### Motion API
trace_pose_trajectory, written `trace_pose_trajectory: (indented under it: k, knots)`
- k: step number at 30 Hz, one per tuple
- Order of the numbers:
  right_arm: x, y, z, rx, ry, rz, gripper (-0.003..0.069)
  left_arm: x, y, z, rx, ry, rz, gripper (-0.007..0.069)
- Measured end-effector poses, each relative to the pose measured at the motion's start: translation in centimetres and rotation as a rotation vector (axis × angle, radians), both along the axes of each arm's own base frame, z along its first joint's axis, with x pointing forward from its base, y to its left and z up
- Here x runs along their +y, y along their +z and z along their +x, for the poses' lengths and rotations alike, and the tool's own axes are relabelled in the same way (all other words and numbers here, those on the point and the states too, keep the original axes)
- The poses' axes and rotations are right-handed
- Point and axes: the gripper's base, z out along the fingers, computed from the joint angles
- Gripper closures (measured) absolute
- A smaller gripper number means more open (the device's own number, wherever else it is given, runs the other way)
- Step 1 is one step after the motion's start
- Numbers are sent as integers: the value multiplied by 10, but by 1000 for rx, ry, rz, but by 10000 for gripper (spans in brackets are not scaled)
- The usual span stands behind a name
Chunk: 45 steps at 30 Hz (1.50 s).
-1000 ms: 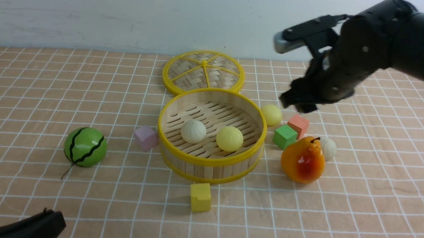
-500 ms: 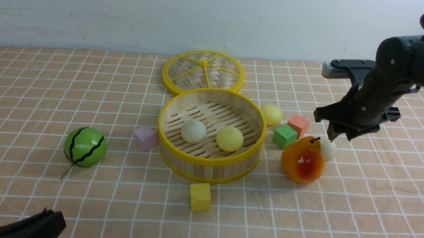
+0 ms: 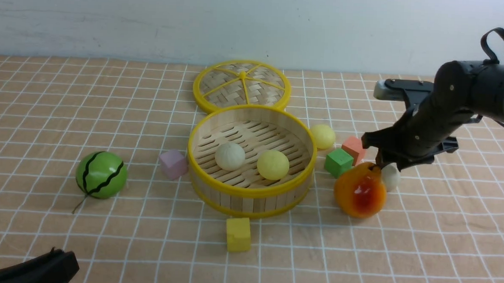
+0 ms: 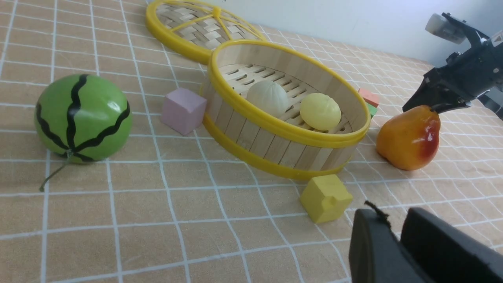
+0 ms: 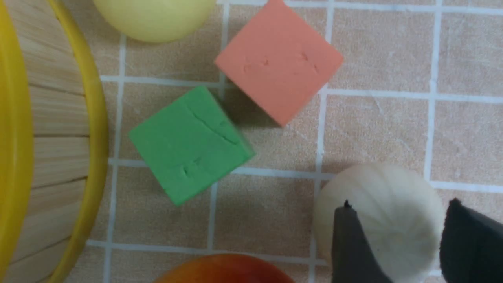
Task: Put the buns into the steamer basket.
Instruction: Use the right arm to grab a steamed stuffed bun, then use the right arm to put the steamed stuffed bun into the steamer
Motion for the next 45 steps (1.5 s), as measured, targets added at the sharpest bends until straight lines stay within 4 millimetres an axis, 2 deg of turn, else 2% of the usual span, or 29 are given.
trace_pose_trajectory:
  k: [5,10,11,12,13,17,19,22,23,25,26,27,29,31,33,34,37,40,41,45]
  knots:
    - [0,-5,1,8,16,-8,365,0,0,0,0,0,0,510]
    - [0,-5,1,6,38,-19,470,0,0,0,0,0,0,503]
    - [0,-6,1,5,42,-23,521,0,0,0,0,0,0,501]
    - [0,-7,1,5,43,-24,531,0,0,0,0,0,0,501]
    - [-1,-7,2,2,51,-36,573,0,0,0,0,0,0,500]
    - [-2,-5,2,-7,85,-70,644,0,0,0,0,0,0,497]
    - [-3,-2,0,-10,97,-82,653,0,0,0,0,0,0,496]
    - [-4,23,-6,-47,103,-89,654,0,0,0,0,0,0,495]
    - [-5,45,-12,-92,101,-83,654,0,0,0,0,0,0,495]
    - [-5,63,-18,-133,99,-72,652,0,0,0,0,0,0,495]
    - [-1,83,-25,-182,108,-58,652,0,0,0,0,0,0,495]
    - [1,88,-27,-197,118,-54,652,0,0,0,0,0,0,495]
    - [18,112,-39,-263,178,-11,650,0,0,0,0,0,0,495]
    - [39,120,-45,-285,243,42,648,0,0,0,0,0,0,495]
    - [56,119,-47,-292,297,77,647,0,0,0,1,0,0,494]
    - [75,113,-48,-289,354,104,645,0,0,0,1,0,0,493]
    - [104,97,-40,-296,417,139,645,0,0,0,1,0,0,488]
    - [116,87,-30,-307,424,147,645,0,0,0,1,0,0,487]
    - [122,76,-19,-314,416,150,645,0,0,0,1,0,0,487]
    - [127,55,-1,-318,399,148,643,0,0,0,1,0,0,481]
